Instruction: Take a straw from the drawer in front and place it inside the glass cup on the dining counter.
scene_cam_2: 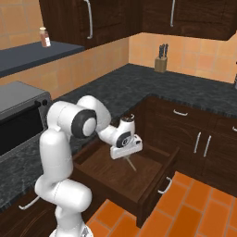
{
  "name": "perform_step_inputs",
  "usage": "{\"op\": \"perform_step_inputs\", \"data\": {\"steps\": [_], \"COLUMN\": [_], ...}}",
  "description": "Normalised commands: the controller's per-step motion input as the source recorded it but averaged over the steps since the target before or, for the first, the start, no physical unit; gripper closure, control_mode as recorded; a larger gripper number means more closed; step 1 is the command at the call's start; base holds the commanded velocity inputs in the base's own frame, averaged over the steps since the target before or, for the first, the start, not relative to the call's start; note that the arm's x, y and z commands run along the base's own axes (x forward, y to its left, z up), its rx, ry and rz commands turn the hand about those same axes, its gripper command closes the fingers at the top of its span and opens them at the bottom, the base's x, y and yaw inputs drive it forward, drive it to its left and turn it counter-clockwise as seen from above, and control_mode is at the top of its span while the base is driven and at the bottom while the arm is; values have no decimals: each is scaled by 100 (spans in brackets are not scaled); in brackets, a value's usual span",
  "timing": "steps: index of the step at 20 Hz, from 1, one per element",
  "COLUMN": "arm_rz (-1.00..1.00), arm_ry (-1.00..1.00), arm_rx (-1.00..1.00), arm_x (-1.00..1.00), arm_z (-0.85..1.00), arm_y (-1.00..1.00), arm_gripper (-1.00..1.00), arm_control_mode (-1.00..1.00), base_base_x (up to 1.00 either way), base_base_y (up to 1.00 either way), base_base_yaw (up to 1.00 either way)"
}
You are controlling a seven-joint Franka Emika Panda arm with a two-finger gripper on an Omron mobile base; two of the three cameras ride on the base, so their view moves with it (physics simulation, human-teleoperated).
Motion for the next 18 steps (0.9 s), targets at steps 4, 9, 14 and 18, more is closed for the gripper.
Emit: {"op": "perform_step_inputs", "data": {"steps": [4,9,14,18], "arm_rz": [-13,-20,-30,-33], "arm_ry": [-7,-6,-2,-9], "arm_rx": [0,0,0,0], "arm_x": [-35,-28,-28,-38], "arm_z": [100,100,100,100], "arm_y": [0,0,1,3], "arm_gripper": [100,100,100,100], "arm_control_mode": [-100,-100,-100,-100], "base_base_x": [0,0,0,0], "base_base_y": [0,0,0,0], "base_base_yaw": [0,0,0,0]}}
